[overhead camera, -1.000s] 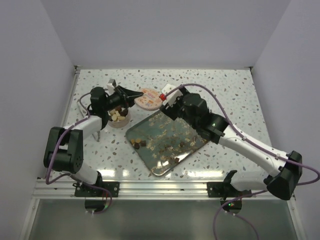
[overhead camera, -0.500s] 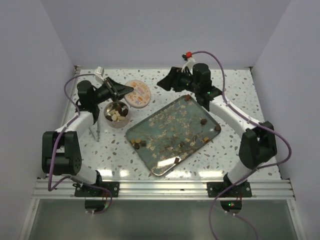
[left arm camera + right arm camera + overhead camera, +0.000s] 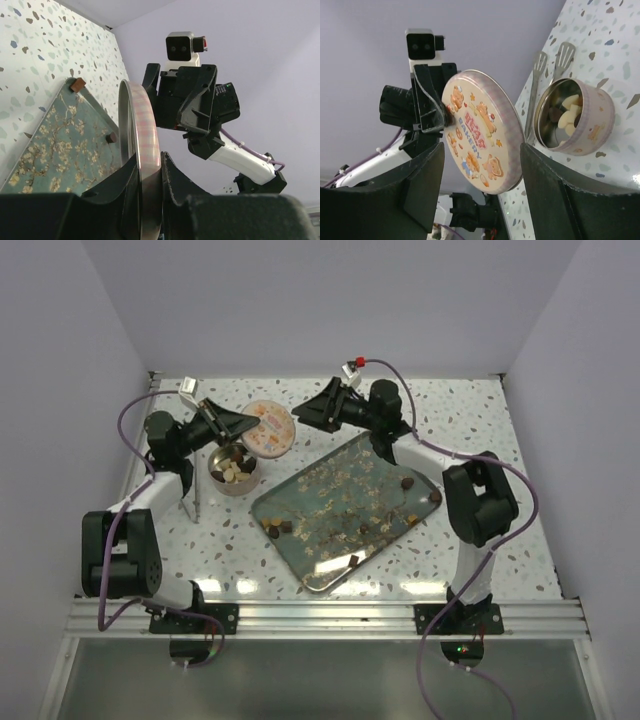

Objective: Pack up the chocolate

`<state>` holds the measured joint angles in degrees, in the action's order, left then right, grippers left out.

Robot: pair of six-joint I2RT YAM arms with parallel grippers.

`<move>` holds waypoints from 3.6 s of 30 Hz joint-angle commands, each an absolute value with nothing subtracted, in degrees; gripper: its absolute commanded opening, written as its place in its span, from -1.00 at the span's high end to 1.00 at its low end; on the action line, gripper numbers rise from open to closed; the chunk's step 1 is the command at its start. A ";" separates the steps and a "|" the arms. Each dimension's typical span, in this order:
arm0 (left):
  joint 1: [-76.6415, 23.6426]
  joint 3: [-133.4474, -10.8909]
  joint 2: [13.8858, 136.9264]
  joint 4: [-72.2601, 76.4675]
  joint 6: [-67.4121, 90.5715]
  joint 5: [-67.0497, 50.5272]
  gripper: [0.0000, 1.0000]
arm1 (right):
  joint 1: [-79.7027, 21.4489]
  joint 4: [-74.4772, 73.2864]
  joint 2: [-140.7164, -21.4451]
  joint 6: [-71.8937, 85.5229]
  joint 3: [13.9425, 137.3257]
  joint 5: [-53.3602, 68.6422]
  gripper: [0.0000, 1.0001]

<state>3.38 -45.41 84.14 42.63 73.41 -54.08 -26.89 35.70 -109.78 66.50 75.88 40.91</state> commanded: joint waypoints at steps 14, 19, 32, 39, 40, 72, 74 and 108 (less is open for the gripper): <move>4.66 -42.81 86.48 65.04 86.40 -54.76 1.00 | -30.23 33.31 -112.23 62.05 79.10 44.12 -0.14; 6.24 -42.54 86.05 58.13 81.40 -55.46 1.00 | -31.29 34.27 -113.29 62.57 80.16 44.30 0.30; 9.40 -48.25 82.79 23.48 55.65 -52.56 0.60 | -32.52 47.80 -116.10 72.15 77.87 43.42 0.71; 10.63 -50.62 83.14 8.02 43.60 -47.03 0.30 | -33.31 48.53 -118.29 73.92 79.36 41.66 0.84; 10.63 -50.80 83.23 6.87 42.64 -46.67 0.25 | -33.40 47.47 -118.65 73.05 79.89 41.49 0.84; 10.63 -55.99 89.30 -17.84 18.90 -17.59 0.03 | -37.97 24.00 -133.68 63.46 97.91 36.12 0.91; 10.63 -56.16 89.38 -18.37 17.85 -16.70 0.02 | -38.23 23.65 -134.30 63.46 98.52 35.95 0.92; 10.63 -56.43 85.34 -19.34 17.66 -12.12 -0.18 | -38.67 18.02 -136.49 59.68 99.58 34.72 0.92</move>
<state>10.37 -57.30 84.77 -18.98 18.15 -10.76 -38.04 20.14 -135.70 62.46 97.82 35.18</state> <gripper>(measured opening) 0.584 0.232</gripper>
